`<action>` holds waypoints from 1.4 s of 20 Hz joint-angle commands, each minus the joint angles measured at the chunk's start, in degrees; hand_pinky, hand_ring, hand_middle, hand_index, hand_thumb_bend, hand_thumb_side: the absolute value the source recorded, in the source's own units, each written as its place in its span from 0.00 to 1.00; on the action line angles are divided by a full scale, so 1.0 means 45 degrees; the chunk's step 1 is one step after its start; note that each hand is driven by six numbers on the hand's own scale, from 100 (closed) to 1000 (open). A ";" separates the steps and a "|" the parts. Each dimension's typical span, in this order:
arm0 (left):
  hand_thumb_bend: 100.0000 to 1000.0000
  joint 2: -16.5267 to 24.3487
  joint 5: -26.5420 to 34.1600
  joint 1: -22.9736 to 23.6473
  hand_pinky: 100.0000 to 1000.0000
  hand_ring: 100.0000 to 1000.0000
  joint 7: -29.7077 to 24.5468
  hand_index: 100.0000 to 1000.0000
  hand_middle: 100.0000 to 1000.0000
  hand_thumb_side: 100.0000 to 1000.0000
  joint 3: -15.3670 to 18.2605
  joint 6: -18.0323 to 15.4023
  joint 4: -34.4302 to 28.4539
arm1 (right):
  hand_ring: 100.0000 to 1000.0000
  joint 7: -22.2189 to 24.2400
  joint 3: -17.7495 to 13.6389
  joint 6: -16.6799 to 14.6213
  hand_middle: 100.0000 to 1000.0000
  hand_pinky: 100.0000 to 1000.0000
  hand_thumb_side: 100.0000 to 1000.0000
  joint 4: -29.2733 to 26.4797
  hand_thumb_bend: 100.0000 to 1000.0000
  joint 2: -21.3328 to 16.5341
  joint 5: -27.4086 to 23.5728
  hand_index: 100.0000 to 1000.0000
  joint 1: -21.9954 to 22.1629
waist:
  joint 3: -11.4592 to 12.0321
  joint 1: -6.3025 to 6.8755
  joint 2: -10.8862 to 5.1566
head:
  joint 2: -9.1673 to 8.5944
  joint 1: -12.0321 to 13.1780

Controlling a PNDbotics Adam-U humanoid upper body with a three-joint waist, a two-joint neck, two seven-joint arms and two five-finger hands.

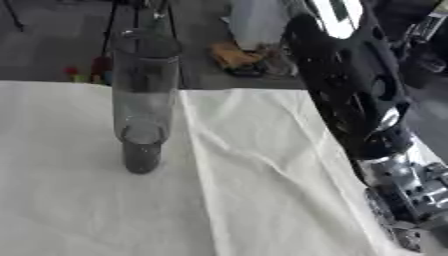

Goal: Arrange flowers into the vase.

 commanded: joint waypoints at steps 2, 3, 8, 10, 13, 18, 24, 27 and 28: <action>0.00 0.0173 -0.0097 -0.0029 0.86 0.77 0.0001 0.92 0.85 0.82 0.0064 -0.0039 -0.0171 | 0.19 0.0184 -0.0003 0.0062 0.00 0.00 0.00 -0.0270 0.00 -0.0607 0.0390 0.06 -0.0115 | -0.0107 0.0128 -0.0268 | -0.0091 0.0020; 0.00 0.0186 -0.0107 0.0000 0.86 0.77 0.0015 0.92 0.85 0.82 0.0072 -0.0043 -0.0171 | 0.19 0.0194 0.0003 0.0160 0.00 0.00 0.00 -0.0248 0.00 -0.0629 0.0391 0.06 -0.0126 | -0.0155 0.0133 -0.0297 | -0.0044 0.0051; 0.00 0.0200 -0.0109 0.0124 0.85 0.77 0.0122 0.92 0.84 0.82 0.0112 0.0024 -0.0171 | 0.19 0.0144 0.0056 0.0907 0.00 0.00 0.00 -0.0197 0.00 -0.0486 0.0046 0.06 -0.0435 | -0.0442 0.0170 -0.0480 | 0.0166 0.0207; 0.00 0.0209 -0.0070 0.0102 0.85 0.77 0.0116 0.92 0.84 0.82 0.0099 0.0038 -0.0171 | 0.19 0.0064 0.0059 0.1024 0.00 0.00 0.00 -0.0240 0.00 -0.0461 -0.0039 0.06 -0.0478 | -0.0465 0.0160 -0.0518 | 0.0151 0.0176; 0.00 0.0217 -0.0022 0.0091 0.85 0.77 0.0112 0.92 0.84 0.82 0.0113 0.0057 -0.0171 | 0.19 0.0027 0.0100 0.1021 0.00 0.00 0.00 -0.0270 0.00 -0.0494 -0.0010 0.06 -0.0448 | -0.0417 0.0118 -0.0544 | 0.0067 0.0124; 0.00 0.0219 -0.0012 0.0092 0.85 0.76 0.0115 0.92 0.84 0.82 0.0124 0.0096 -0.0171 | 0.19 0.0259 0.0282 0.1010 0.00 0.00 0.00 -0.0422 0.00 -0.0592 0.0286 0.06 -0.0387 | -0.0404 0.0057 -0.0536 | 0.0026 0.0098; 0.00 0.0214 -0.0011 0.0071 0.85 0.76 0.0119 0.92 0.84 0.82 0.0129 0.0109 -0.0171 | 0.19 0.0769 0.0661 0.1123 0.00 0.00 0.00 -0.0877 0.00 -0.0693 0.0725 0.06 -0.0234 | -0.0411 0.0044 -0.0503 | 0.0073 0.0163; 0.00 0.0207 0.0002 0.0052 0.85 0.76 0.0117 0.92 0.84 0.82 0.0129 0.0108 -0.0171 | 0.19 0.0986 0.0844 0.1215 0.00 0.00 0.00 -0.1054 0.00 -0.0693 0.0937 0.06 -0.0143 | -0.0400 0.0049 -0.0496 | 0.0075 0.0132; 0.00 0.0202 0.0009 0.0044 0.85 0.76 0.0114 0.92 0.84 0.82 0.0127 0.0109 -0.0171 | 0.19 0.1043 0.0898 0.1247 0.00 0.00 0.00 -0.1071 0.00 -0.0674 0.1011 0.06 -0.0113 | -0.0390 0.0052 -0.0489 | 0.0049 0.0122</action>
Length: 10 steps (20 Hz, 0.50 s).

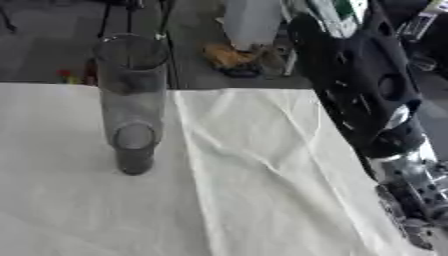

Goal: Arrange flowers into the vase.

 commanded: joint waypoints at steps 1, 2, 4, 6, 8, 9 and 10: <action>0.00 0.0193 0.0050 -0.0179 0.85 0.76 -0.0008 0.92 0.84 0.82 0.0110 0.0015 -0.0171 | 0.19 0.0213 0.0047 0.0057 0.00 0.00 0.00 -0.0308 0.00 -0.0422 0.0348 0.06 -0.0132 | 0.0010 0.0073 -0.0311 | -0.0092 -0.0020; 0.00 0.0186 0.0054 -0.0187 0.85 0.76 -0.0011 0.92 0.84 0.82 0.0111 0.0016 -0.0171 | 0.18 0.0268 0.0104 0.0056 0.00 0.00 0.00 -0.0335 0.00 -0.0408 0.0424 0.06 -0.0103 | 0.0022 0.0073 -0.0300 | -0.0102 -0.0027; 0.00 0.0169 0.0058 -0.0202 0.85 0.76 -0.0015 0.92 0.84 0.82 0.0108 0.0017 -0.0171 | 0.18 0.0363 0.0189 0.0055 0.00 0.00 0.00 -0.0372 0.00 -0.0363 0.0541 0.06 -0.0058 | 0.0055 0.0074 -0.0272 | -0.0126 -0.0050; 0.00 0.0142 0.0054 -0.0210 0.85 0.76 -0.0025 0.92 0.84 0.82 0.0103 0.0022 -0.0171 | 0.18 0.0423 0.0250 0.0062 0.00 0.00 0.00 -0.0367 0.00 -0.0300 0.0605 0.06 -0.0025 | 0.0098 0.0086 -0.0239 | -0.0149 -0.0067; 0.00 0.0127 0.0044 -0.0227 0.85 0.76 -0.0031 0.92 0.84 0.82 0.0104 0.0009 -0.0171 | 0.18 0.0491 0.0314 0.0073 0.00 0.00 0.00 -0.0349 0.00 -0.0247 0.0667 0.06 0.0012 | 0.0136 0.0103 -0.0201 | -0.0191 -0.0085; 0.00 0.0118 0.0040 -0.0234 0.85 0.76 -0.0038 0.92 0.84 0.82 0.0101 0.0006 -0.0171 | 0.18 0.0529 0.0351 0.0077 0.00 0.00 0.00 -0.0343 0.00 -0.0226 0.0720 0.06 0.0029 | 0.0146 0.0110 -0.0186 | -0.0209 -0.0084; 0.00 0.0109 0.0039 -0.0242 0.85 0.76 -0.0041 0.92 0.84 0.82 0.0098 0.0006 -0.0171 | 0.18 0.0567 0.0390 0.0078 0.00 0.00 0.00 -0.0338 0.00 -0.0204 0.0782 0.06 0.0041 | 0.0151 0.0111 -0.0171 | -0.0224 -0.0089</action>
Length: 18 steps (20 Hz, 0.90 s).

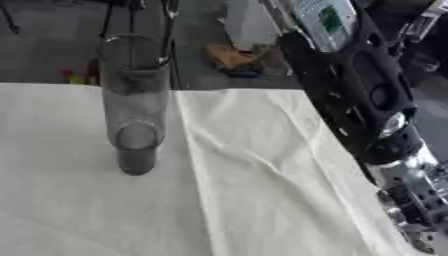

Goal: Arrange flowers into the vase.

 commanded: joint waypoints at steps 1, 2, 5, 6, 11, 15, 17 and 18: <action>0.00 0.0104 0.0005 -0.0183 0.85 0.76 -0.0031 0.92 0.84 0.82 0.0096 -0.0002 -0.0171 | 0.18 0.0141 0.0000 -0.0019 0.00 0.00 0.00 -0.0205 0.00 -0.0212 0.0257 0.06 -0.0155 | -0.0008 0.0078 -0.0225 | -0.0210 -0.0067; 0.00 0.0093 0.0004 -0.0191 0.86 0.76 -0.0032 0.92 0.84 0.82 0.0091 0.0006 -0.0171 | 0.18 0.0174 0.0047 -0.0027 0.00 0.00 0.00 -0.0204 0.00 -0.0185 0.0332 0.06 -0.0152 | -0.0004 0.0073 -0.0212 | -0.0209 -0.0076; 0.00 0.0070 0.0002 -0.0213 0.86 0.76 -0.0046 0.92 0.84 0.82 0.0070 0.0025 -0.0171 | 0.18 0.0246 0.0179 -0.0056 0.00 0.00 0.00 -0.0184 0.00 -0.0075 0.0520 0.06 -0.0169 | 0.0024 0.0064 -0.0189 | -0.0192 -0.0088; 0.00 0.0065 0.0005 -0.0220 0.86 0.76 -0.0054 0.92 0.84 0.82 0.0065 0.0027 -0.0171 | 0.18 0.0274 0.0231 -0.0064 0.00 0.00 0.00 -0.0174 0.00 -0.0044 0.0595 0.06 -0.0174 | 0.0044 0.0061 -0.0183 | -0.0188 -0.0092; 0.00 0.0045 0.0006 -0.0268 0.86 0.76 -0.0082 0.92 0.84 0.83 0.0054 0.0030 -0.0171 | 0.19 0.0451 0.0478 -0.0146 0.00 0.00 0.00 -0.0058 0.00 0.0147 0.0977 0.06 -0.0175 | 0.0185 0.0007 -0.0115 | -0.0152 0.0109; 0.00 0.0041 -0.0002 -0.0317 0.86 0.76 -0.0102 0.92 0.84 0.83 0.0050 0.0022 -0.0171 | 0.19 0.0598 0.0644 -0.0283 0.00 0.00 0.00 0.0094 0.00 0.0214 0.1324 0.07 -0.0085 | 0.0284 -0.0042 -0.0036 | -0.0169 0.0179; 0.00 0.0030 -0.0009 -0.0352 0.86 0.76 -0.0107 0.92 0.84 0.83 0.0047 0.0019 -0.0171 | 0.19 0.0697 0.0753 -0.0337 0.00 0.00 0.00 0.0177 0.00 0.0258 0.1535 0.07 -0.0014 | 0.0323 -0.0067 0.0013 | -0.0177 0.0176; 0.00 0.0026 -0.0013 -0.0364 0.86 0.76 -0.0109 0.92 0.84 0.83 0.0047 0.0016 -0.0171 | 0.19 0.0745 0.0794 -0.0362 0.00 0.00 0.00 0.0212 0.00 0.0288 0.1628 0.07 0.0019 | 0.0339 -0.0073 0.0034 | -0.0186 0.0180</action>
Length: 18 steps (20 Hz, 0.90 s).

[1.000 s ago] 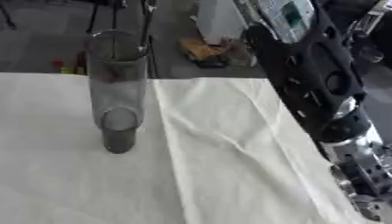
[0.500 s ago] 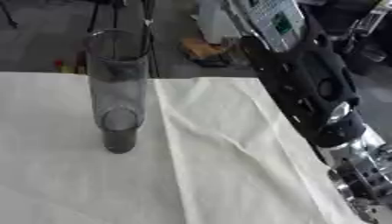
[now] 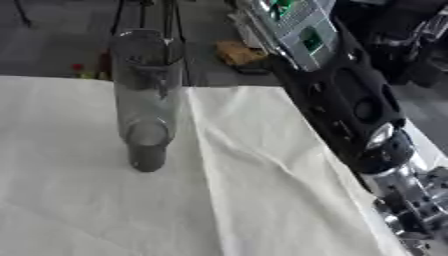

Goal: Arrange flowers into the vase.

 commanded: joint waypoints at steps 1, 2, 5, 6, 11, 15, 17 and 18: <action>0.00 0.0036 -0.0019 -0.0233 0.86 0.76 -0.0051 0.92 0.84 0.83 0.0054 -0.0027 -0.0171 | 0.19 0.0175 0.0020 -0.0106 0.00 0.00 0.00 0.0064 0.00 -0.0145 0.0386 0.07 -0.0100 | 0.0023 0.0062 -0.0223 | -0.0151 0.0038; 0.00 0.0029 -0.0026 -0.0241 0.86 0.76 -0.0051 0.92 0.84 0.83 0.0054 -0.0028 -0.0171 | 0.19 0.0221 0.0061 -0.0136 0.00 0.00 0.00 0.0083 0.00 -0.0120 0.0471 0.08 -0.0066 | 0.0034 0.0060 -0.0206 | -0.0155 0.0037; 0.00 0.0012 -0.0039 -0.0270 0.86 0.76 -0.0044 0.92 0.84 0.83 0.0053 -0.0029 -0.0171 | 0.19 0.0316 0.0172 -0.0234 0.00 0.00 0.00 0.0105 0.00 -0.0056 0.0690 0.11 0.0038 | 0.0045 0.0055 -0.0161 | -0.0147 0.0038; 0.00 0.0010 -0.0041 -0.0279 0.86 0.76 -0.0040 0.92 0.84 0.83 0.0055 -0.0031 -0.0171 | 0.19 0.0326 0.0196 -0.0259 0.00 0.00 0.00 0.0106 0.00 -0.0048 0.0738 0.14 0.0068 | 0.0047 0.0053 -0.0153 | -0.0144 0.0041; 0.00 0.0001 -0.0029 -0.0303 0.86 0.76 -0.0030 0.92 0.84 0.83 0.0061 -0.0032 -0.0171 | 0.27 0.0193 0.0290 -0.0588 0.18 0.00 0.11 -0.0058 0.00 -0.0064 0.1063 0.36 0.0197 | 0.0080 0.0050 -0.0136 | -0.0149 0.0051; 0.00 -0.0003 -0.0005 -0.0314 0.86 0.76 -0.0036 0.92 0.84 0.83 0.0065 -0.0042 -0.0171 | 0.35 0.0202 0.0337 -0.1138 0.32 0.08 0.27 -0.0228 0.00 -0.0087 0.1357 0.41 0.0266 | 0.0093 0.0066 -0.0141 | -0.0189 0.0051; 0.00 -0.0003 0.0002 -0.0315 0.86 0.76 -0.0039 0.92 0.84 0.83 0.0066 -0.0044 -0.0171 | 0.35 0.0225 0.0337 -0.1242 0.32 0.08 0.27 -0.0208 0.00 -0.0088 0.1399 0.41 0.0276 | 0.0094 0.0068 -0.0142 | -0.0191 0.0051; 0.00 -0.0003 0.0003 -0.0315 0.86 0.76 -0.0039 0.92 0.84 0.83 0.0066 -0.0044 -0.0171 | 0.35 0.0232 0.0336 -0.1268 0.32 0.08 0.27 -0.0196 0.00 -0.0086 0.1410 0.41 0.0277 | 0.0094 0.0068 -0.0142 | -0.0192 0.0051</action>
